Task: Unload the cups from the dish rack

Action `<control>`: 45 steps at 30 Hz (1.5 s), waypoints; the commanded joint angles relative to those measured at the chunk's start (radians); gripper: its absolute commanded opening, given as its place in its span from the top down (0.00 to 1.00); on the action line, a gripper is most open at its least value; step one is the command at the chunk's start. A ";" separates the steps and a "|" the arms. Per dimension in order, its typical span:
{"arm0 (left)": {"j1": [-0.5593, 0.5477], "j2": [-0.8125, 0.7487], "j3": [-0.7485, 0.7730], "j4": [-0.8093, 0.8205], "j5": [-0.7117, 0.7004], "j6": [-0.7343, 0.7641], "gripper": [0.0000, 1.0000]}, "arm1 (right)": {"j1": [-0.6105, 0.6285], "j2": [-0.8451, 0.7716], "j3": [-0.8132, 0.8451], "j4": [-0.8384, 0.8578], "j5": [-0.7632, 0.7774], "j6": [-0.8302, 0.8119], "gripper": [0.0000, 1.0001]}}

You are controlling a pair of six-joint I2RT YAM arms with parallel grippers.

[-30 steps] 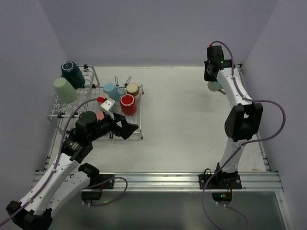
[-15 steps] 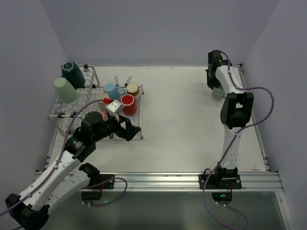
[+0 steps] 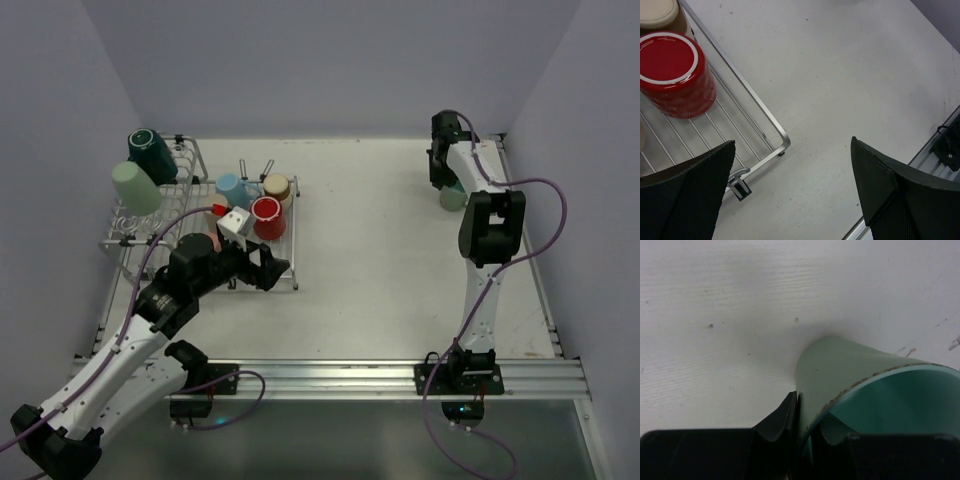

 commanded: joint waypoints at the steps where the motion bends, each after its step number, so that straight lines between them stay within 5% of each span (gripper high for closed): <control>1: -0.003 0.001 0.015 0.019 -0.039 0.025 0.00 | -0.005 -0.062 -0.036 0.054 0.003 -0.043 0.87; 9: -0.003 0.013 0.014 0.018 -0.073 0.018 0.00 | -0.005 -0.100 -0.055 0.072 -0.018 -0.041 0.81; 12: -0.003 0.016 0.017 0.018 -0.100 0.013 0.00 | -0.005 -0.134 -0.050 0.071 -0.014 0.000 0.47; 13: -0.003 0.021 0.020 0.018 -0.106 0.007 0.00 | -0.005 -0.148 -0.050 0.072 -0.015 0.009 0.25; 16: -0.003 0.035 0.040 0.016 -0.113 -0.008 0.00 | -0.005 -0.221 -0.038 0.077 -0.014 0.020 0.03; 23: -0.005 0.105 0.133 -0.023 -0.201 -0.042 0.00 | -0.005 -0.465 -0.143 0.192 -0.095 0.090 0.01; 36: -0.011 0.391 0.307 -0.004 -0.510 -0.166 0.00 | 0.098 -1.207 -1.048 0.784 -0.529 0.386 0.01; 45: -0.009 0.575 0.371 0.048 -0.605 -0.159 0.00 | 0.113 -1.413 -1.210 0.836 -0.653 0.419 0.01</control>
